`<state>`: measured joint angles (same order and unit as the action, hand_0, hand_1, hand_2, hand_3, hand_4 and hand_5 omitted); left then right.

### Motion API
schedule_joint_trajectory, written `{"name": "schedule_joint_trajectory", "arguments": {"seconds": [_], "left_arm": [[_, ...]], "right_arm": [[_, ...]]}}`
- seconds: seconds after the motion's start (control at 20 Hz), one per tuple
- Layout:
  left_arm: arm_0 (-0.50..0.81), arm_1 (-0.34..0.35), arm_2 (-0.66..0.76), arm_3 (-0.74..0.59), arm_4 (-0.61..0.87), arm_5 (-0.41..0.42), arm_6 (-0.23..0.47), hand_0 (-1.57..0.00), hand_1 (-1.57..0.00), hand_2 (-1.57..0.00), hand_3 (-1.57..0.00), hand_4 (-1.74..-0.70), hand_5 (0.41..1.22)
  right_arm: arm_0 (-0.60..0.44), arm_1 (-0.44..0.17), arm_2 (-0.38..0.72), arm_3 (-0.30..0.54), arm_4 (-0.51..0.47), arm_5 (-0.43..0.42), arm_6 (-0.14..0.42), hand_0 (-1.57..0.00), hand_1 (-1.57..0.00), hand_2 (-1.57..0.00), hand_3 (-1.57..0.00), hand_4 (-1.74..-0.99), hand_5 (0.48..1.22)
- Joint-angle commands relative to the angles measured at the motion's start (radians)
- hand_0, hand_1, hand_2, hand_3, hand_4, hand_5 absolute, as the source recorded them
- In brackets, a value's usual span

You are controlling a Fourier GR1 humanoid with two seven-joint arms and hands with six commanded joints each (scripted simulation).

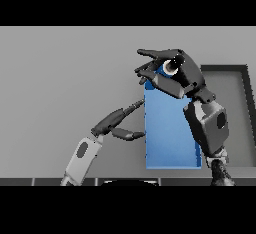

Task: Pick up the blue pipe and place it into the blue bin.

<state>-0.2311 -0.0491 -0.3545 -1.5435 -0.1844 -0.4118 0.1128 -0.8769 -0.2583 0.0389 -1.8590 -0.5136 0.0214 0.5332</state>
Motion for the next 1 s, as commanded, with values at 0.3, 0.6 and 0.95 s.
{"name": "schedule_joint_trajectory", "arguments": {"seconds": [0.3,0.6,0.95], "left_arm": [[0.005,0.010,-0.005,-0.008,-0.016,0.007,-0.013,0.00,0.00,0.00,0.00,-0.88,0.411],[-0.002,0.025,0.003,-0.003,-0.015,0.002,-0.015,0.00,0.00,0.00,0.00,-0.87,0.419],[0.042,0.020,-0.021,-0.035,-0.011,-0.002,-0.019,0.00,0.00,0.00,0.00,-0.88,0.427]], "right_arm": [[0.037,-0.158,-0.140,0.160,0.058,-0.025,0.019,-1.57,-1.57,-1.57,-1.57,-1.741,1.221],[0.292,-0.174,-0.188,0.114,0.049,-0.025,0.043,-1.57,-1.57,-1.57,-1.57,-1.741,1.221],[0.600,-0.147,-0.129,0.005,0.093,-0.134,0.077,-1.57,-1.57,-1.57,-1.57,-1.741,1.221]]}}
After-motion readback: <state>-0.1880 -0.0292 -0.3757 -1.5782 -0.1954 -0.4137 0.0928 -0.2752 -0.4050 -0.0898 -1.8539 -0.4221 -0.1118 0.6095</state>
